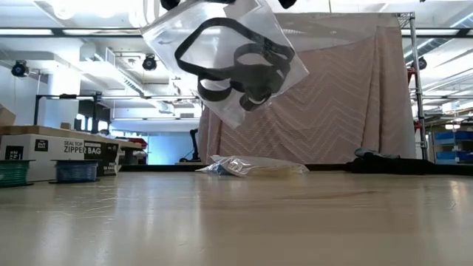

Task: Sort rubber bands
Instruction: Close the transparent zip bag

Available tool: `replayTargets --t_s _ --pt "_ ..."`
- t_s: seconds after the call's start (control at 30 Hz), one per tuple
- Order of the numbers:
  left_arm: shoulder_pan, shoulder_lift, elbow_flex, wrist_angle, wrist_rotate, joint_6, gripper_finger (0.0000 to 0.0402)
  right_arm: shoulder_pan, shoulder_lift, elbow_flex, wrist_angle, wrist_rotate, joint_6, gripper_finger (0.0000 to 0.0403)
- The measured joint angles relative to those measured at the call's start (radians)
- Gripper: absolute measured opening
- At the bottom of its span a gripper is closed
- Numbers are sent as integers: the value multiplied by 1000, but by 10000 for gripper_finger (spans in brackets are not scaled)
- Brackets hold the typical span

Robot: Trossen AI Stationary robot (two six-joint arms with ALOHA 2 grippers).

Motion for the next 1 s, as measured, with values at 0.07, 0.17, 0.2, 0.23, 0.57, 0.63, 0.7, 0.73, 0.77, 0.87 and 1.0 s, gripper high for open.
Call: replayTargets --t_s 0.07,0.17,0.2,0.23,0.57,0.63,0.7,0.73,0.77,0.87,1.0 --pt "0 -8 2 -9 -2 -11 37 0 0 0 -2 0 0 0" --pt "0 -21 22 -42 -4 -51 34 0 0 0 -4 0 13 0" --pt "0 -24 27 -52 -4 -56 29 0 0 0 -4 1 19 0" --pt "0 -26 31 -57 -5 -61 20 0 0 0 -3 1 26 0" --pt "0 -26 29 -61 19 -75 2 0 0 0 -1 3 27 0" --pt "0 -26 29 -60 18 -75 1 0 0 0 0 3 27 0" --pt "0 -26 29 -61 20 -79 2 0 0 0 0 3 27 0" --pt "0 -26 29 -61 23 -79 3 0 0 0 0 3 27 0" --pt "0 -26 29 -62 31 -75 6 0 0 0 0 3 27 0" --pt "0 -26 27 -67 45 -70 16 0 0 0 0 3 27 0" --pt "0 -26 27 -90 22 -70 34 0 0 0 0 5 30 0"
